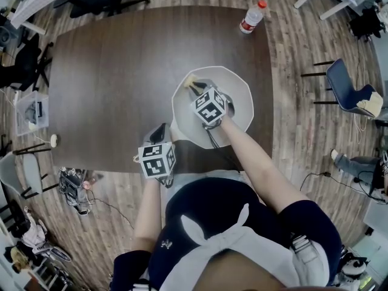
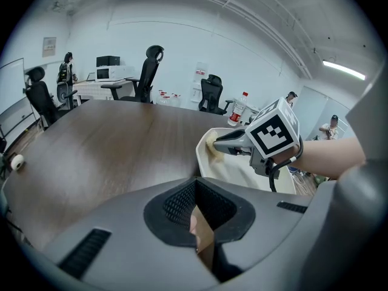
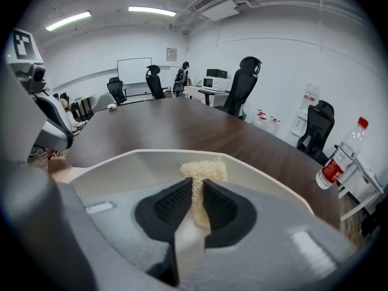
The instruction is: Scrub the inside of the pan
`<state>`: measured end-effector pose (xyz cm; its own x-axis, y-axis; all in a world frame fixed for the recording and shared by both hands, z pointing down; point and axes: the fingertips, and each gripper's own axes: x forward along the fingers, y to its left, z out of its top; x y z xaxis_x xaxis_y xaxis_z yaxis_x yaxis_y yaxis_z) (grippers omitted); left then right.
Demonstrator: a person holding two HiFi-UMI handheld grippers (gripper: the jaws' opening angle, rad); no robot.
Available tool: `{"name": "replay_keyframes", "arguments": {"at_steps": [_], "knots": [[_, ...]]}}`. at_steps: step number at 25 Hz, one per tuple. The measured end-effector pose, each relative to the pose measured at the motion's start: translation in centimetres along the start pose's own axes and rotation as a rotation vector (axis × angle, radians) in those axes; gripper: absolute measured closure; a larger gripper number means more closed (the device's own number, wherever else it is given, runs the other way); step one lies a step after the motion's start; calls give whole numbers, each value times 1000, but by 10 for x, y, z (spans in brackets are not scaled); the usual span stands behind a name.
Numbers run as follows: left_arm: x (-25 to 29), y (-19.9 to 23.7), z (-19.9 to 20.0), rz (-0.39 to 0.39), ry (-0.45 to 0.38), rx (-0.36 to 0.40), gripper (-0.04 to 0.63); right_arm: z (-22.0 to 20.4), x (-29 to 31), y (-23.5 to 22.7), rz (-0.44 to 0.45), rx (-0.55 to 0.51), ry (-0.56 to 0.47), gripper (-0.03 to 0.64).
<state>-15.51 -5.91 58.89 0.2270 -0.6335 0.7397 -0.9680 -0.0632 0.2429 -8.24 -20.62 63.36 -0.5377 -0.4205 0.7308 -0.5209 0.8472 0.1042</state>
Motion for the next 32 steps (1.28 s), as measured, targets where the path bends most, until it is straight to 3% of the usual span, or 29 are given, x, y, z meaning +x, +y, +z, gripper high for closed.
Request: {"name": "replay_keyframes", "arguments": {"at_steps": [32], "knots": [[0,2,-2,-3,-3,9,592,-36,-25,-74,-311,189,48,561]]}}
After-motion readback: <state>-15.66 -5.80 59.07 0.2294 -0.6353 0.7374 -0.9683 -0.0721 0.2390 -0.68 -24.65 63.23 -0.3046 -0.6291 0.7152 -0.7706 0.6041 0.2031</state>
